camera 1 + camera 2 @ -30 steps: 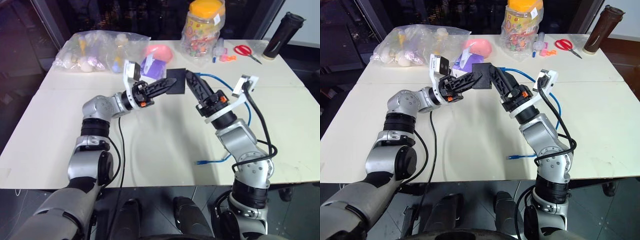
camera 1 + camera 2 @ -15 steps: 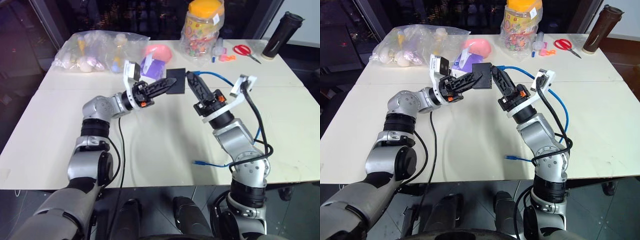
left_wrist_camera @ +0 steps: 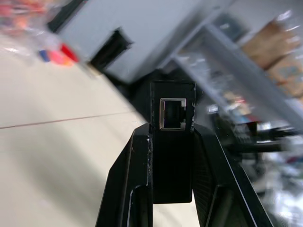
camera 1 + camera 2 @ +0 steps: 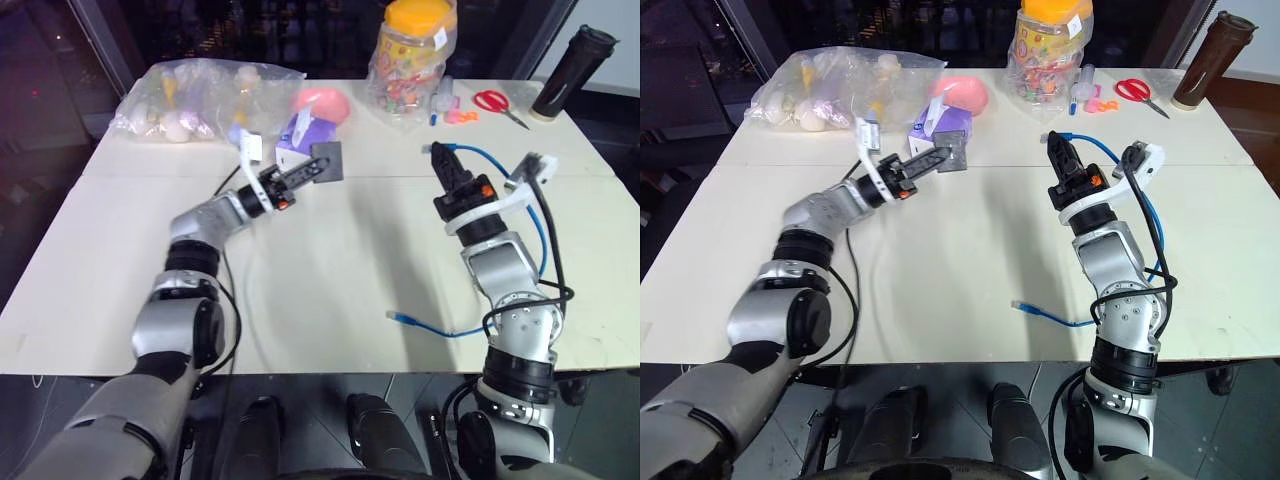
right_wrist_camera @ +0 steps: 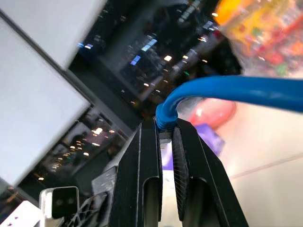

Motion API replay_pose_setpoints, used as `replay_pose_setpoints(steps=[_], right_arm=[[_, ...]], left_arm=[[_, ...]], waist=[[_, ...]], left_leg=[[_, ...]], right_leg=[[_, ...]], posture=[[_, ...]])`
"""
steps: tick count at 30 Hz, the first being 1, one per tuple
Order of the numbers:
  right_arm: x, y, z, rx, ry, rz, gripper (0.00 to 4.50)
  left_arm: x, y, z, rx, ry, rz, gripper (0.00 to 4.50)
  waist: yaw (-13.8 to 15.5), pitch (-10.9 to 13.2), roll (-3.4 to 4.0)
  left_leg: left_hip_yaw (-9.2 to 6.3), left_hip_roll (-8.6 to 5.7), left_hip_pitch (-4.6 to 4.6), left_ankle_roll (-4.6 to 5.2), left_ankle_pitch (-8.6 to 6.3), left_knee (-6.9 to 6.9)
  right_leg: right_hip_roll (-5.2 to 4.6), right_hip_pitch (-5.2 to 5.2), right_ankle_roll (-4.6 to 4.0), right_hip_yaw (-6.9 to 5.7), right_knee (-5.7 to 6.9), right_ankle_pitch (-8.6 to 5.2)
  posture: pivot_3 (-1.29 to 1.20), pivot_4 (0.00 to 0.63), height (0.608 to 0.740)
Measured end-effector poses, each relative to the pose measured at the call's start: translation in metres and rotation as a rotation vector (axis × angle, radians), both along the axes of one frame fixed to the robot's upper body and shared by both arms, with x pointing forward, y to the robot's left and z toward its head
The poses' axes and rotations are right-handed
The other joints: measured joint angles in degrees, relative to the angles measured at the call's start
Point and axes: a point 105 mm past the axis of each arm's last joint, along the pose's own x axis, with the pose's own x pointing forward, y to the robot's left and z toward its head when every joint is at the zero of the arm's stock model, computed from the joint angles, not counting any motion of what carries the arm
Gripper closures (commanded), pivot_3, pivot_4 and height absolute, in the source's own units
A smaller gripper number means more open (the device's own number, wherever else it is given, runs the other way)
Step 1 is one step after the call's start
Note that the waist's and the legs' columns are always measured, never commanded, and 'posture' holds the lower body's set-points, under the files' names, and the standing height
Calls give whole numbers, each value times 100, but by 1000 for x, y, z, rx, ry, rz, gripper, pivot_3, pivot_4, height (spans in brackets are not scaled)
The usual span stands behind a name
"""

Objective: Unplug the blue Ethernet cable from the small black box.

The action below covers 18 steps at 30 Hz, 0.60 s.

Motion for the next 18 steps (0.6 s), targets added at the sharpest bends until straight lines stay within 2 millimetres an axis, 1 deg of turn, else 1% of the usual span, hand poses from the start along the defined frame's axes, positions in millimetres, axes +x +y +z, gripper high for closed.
replay_pose_setpoints(steps=[2,3,5,6,7,8,11,12,14,15,18], right_arm=[[12,-15,-17,-54,92,-81,4456],[20,-28,-31,-97,161,-135,4456],[25,-40,-46,-131,216,-176,4456],[28,-45,-54,-192,237,-186,4456],[31,-48,-61,-257,256,-194,3644],[34,-52,-69,-327,286,-204,3327],[38,-56,-89,-410,341,-212,1774],[38,-56,-92,-424,347,-209,1316],[39,-57,-95,-450,342,-210,204],[38,-56,-96,-477,336,-206,90],[31,-51,-104,-556,335,-159,90]], left_arm=[[6,-10,-3,125,-123,80,4017],[8,-17,-4,193,-206,132,4017],[9,-27,-8,241,-259,171,4017],[10,-33,-11,264,-283,192,4017],[9,-39,-15,279,-297,203,4017],[8,-44,-19,300,-317,216,4017],[7,-49,-31,342,-341,244,4017],[7,-49,-33,352,-348,251,4017],[8,-47,-37,373,-360,272,4017],[8,-46,-40,381,-366,282,4017],[7,-48,-49,402,-361,294,4017]], waist=[[5,0,0],[18,0,0],[56,0,0],[68,0,1],[76,-1,1],[77,-1,1],[73,-1,1],[73,-1,2],[85,-1,2],[89,-1,2],[115,-1,2]], left_leg=[[6,0,-1,0,0,-2],[7,-1,-1,0,0,-4],[7,0,-5,3,-2,-7],[11,0,-7,6,-3,-7],[11,0,-8,8,-4,-6],[13,0,-8,10,-6,-6],[13,0,-8,15,-8,-7],[13,0,-8,15,-8,-6],[13,0,-10,15,-8,-2],[13,0,-11,15,-8,0],[12,-1,-13,15,-8,1]], right_leg=[[-2,0,0,3,-7,1],[-2,0,-1,4,-11,1],[1,-7,0,5,-12,0],[2,-11,0,7,-11,0],[2,-11,1,7,-12,0],[2,-11,1,8,-12,0],[5,-14,1,9,-10,0],[5,-14,1,9,-9,0],[5,-13,2,9,-9,1],[4,-12,2,9,-9,1],[4,-10,4,8,-12,1]], posture=[[0,150,739],[0,150,739],[0,150,739],[0,150,739],[0,150,739],[0,150,739],[0,150,739],[0,150,739],[0,150,739],[0,150,739],[0,150,739]])
